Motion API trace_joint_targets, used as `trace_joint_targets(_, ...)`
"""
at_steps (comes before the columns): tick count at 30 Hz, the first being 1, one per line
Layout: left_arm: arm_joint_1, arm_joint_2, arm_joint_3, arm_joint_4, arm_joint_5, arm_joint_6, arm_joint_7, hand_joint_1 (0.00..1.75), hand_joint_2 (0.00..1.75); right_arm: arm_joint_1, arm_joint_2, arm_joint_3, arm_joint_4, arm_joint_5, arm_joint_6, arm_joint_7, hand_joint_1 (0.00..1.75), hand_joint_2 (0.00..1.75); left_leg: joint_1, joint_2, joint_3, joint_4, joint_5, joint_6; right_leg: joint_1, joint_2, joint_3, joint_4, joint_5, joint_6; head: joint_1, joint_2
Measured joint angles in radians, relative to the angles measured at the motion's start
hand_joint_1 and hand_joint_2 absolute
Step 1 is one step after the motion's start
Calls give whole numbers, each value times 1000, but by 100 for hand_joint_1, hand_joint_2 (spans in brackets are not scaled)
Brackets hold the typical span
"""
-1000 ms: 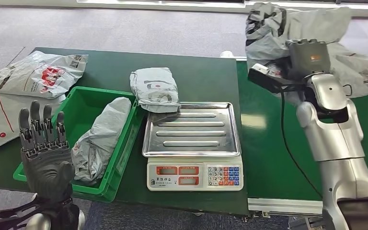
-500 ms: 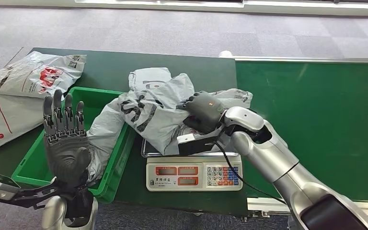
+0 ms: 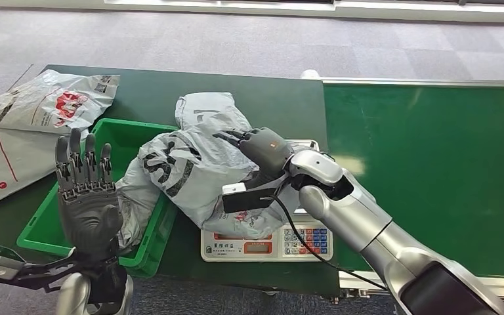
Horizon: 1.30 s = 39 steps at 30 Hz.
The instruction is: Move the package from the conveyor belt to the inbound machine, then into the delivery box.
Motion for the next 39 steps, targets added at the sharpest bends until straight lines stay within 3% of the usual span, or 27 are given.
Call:
trace_joint_targets(9,23,3,0,-17,-13,9,-13,0,175,12,-40,-50,-88,21,-74,29,0,0,0,0,0,0,0,0,0,0,0,0,0,0,0,0)
trace_joint_targets(13,42,6,11,-40,-70,42,-25,0,175,86,-86,-261,-359,-151,-40,-110,0,0,0,0,0,0,0,0,0,-1,0,0,0,0,0,0)
trace_joint_targets(15,37,7,13,-40,-160,104,-35,0,175,136,-88,-351,-460,-233,-4,-186,0,0,0,-1,0,0,0,0,0,-1,0,0,-1,0,0,0)
trace_joint_targets(20,-11,20,10,-47,-484,338,-34,0,175,258,-83,-537,-647,-289,69,-295,0,0,0,-1,0,0,-1,1,0,-2,0,0,-1,0,0,0)
trace_joint_targets(26,-84,59,-21,-62,-852,523,47,0,175,359,-78,-635,-785,-303,54,-322,0,0,0,-1,1,0,-1,1,0,-1,0,0,0,0,0,0)
trace_joint_targets(30,-208,126,-100,2,-1335,473,239,0,175,394,-81,-643,-829,-306,35,-323,0,0,0,-1,1,0,0,1,0,-3,1,0,0,0,0,0)
trace_joint_targets(33,-354,167,-180,150,-1544,419,331,0,175,392,-75,-643,-833,-278,43,-323,0,0,0,-1,1,0,2,-1,0,-3,1,0,2,-1,0,0)
trace_joint_targets(36,-487,195,-248,313,-1610,381,332,0,175,386,-58,-643,-830,-243,53,-323,0,0,0,0,1,0,3,-1,0,-1,0,0,4,-1,0,0)
trace_joint_targets(39,-616,223,-323,484,-1587,318,263,0,175,373,-29,-643,-812,-210,62,-321,0,0,0,0,0,0,5,-1,0,0,0,0,5,-1,0,0)
